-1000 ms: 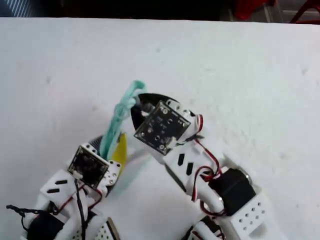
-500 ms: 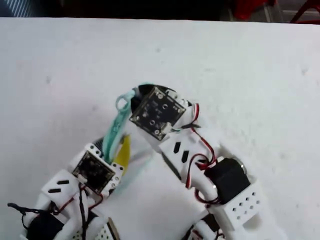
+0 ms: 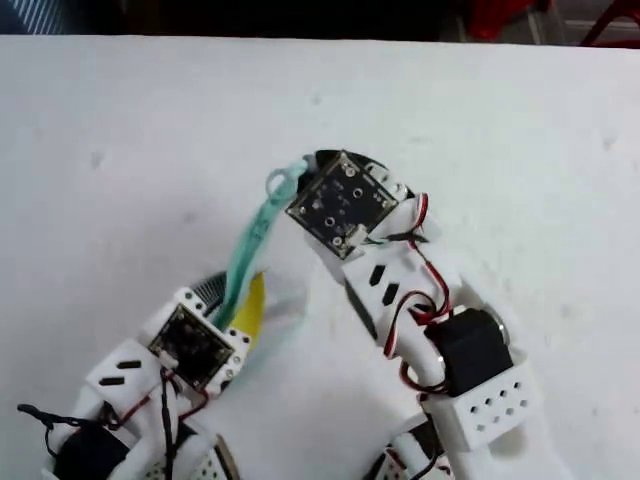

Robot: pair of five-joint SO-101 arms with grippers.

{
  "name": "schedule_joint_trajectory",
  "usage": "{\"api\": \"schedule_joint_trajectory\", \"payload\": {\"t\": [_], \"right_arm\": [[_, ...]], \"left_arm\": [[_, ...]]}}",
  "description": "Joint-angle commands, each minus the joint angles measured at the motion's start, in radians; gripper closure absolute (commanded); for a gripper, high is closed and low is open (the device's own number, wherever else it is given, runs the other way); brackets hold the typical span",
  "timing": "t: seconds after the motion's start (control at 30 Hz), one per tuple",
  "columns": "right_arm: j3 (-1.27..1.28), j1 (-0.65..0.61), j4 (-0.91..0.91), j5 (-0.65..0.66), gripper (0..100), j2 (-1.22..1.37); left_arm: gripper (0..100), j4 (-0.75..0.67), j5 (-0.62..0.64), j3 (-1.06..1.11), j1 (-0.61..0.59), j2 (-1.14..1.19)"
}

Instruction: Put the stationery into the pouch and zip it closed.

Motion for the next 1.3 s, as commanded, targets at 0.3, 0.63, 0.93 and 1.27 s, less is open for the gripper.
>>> {"api": "schedule_joint_trajectory", "payload": {"t": [0.3,0.63,0.93,1.27], "right_arm": [[0.064,-0.051,0.101,0.014,98.1,-0.079],[0.08,-0.13,0.168,-0.049,98.1,-0.139],[0.098,-0.131,0.162,-0.049,98.1,-0.147],[0.092,-0.094,0.077,-0.049,98.1,-0.143]], "left_arm": [[98,0.005,-0.009,-0.058,0.012,0.007],[78,-0.023,0.135,-0.078,0.01,0.007],[90,0.018,0.152,-0.178,-0.117,0.007],[98,0.052,0.095,-0.178,-0.099,0.007]]}}
